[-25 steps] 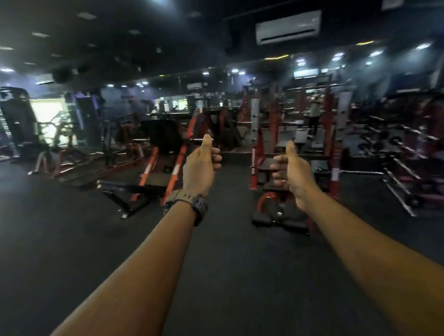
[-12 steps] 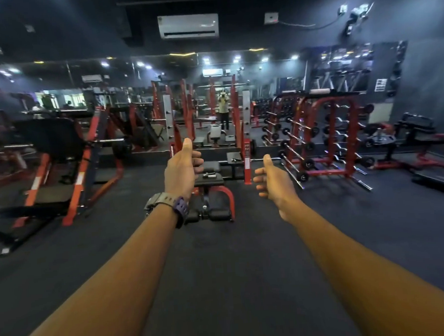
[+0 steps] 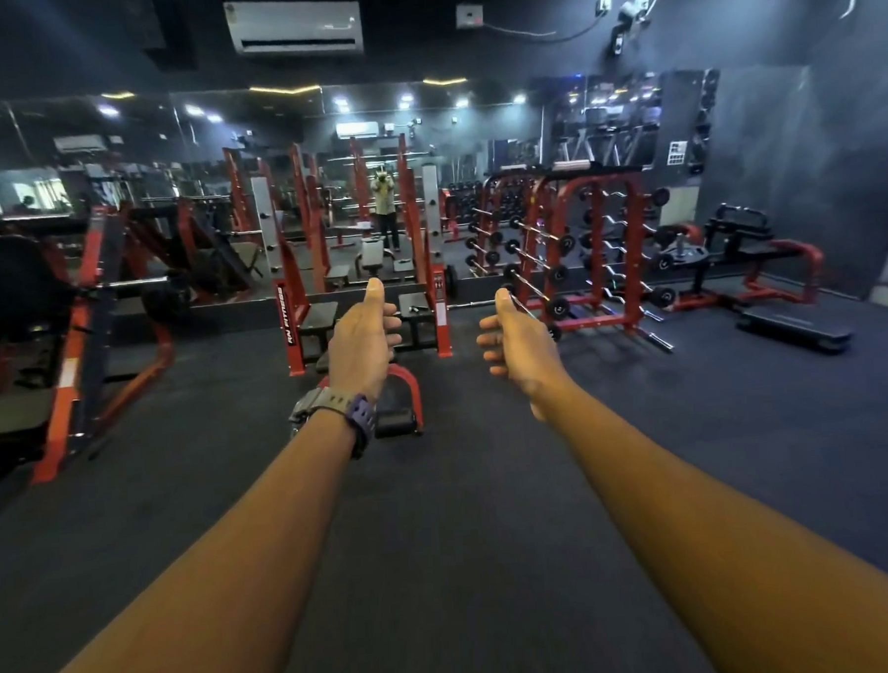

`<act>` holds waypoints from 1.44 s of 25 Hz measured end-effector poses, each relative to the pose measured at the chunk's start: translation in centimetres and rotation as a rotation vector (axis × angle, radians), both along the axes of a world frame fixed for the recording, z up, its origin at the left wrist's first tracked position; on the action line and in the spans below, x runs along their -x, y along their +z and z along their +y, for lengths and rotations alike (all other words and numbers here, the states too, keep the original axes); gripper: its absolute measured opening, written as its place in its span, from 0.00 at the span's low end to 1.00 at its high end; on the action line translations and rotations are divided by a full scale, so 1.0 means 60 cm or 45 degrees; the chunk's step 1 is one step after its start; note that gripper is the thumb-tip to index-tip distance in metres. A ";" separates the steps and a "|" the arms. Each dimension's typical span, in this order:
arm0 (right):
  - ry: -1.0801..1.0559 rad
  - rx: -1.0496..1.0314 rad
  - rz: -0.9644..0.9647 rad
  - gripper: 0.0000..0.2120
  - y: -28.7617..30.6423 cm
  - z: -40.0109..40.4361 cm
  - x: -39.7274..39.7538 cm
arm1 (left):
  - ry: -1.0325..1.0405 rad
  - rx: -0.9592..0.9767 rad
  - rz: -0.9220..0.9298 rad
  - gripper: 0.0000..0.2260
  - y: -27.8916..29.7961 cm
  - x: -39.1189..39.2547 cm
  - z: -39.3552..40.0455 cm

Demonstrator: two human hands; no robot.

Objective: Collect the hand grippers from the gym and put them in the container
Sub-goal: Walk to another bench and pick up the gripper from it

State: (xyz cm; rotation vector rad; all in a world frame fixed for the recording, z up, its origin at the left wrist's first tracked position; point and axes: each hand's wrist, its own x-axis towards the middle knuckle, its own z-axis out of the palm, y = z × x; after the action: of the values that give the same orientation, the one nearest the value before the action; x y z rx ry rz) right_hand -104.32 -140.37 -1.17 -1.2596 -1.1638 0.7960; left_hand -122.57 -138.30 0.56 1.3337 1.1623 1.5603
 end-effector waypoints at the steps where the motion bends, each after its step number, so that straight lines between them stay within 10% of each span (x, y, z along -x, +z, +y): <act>1: 0.000 -0.001 0.007 0.27 -0.001 0.019 -0.010 | 0.006 -0.001 0.014 0.27 0.000 -0.011 0.019; 36: 0.291 0.240 0.018 0.28 -0.157 1.400 -0.168 | 0.181 0.257 -0.029 0.26 -0.155 -0.209 1.328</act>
State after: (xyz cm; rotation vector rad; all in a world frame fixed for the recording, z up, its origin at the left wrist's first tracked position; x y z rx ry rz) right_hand -94.27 -56.39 -10.61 -1.2854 -1.2583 1.1037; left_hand -110.03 -58.65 -8.71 1.1195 1.3863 1.5075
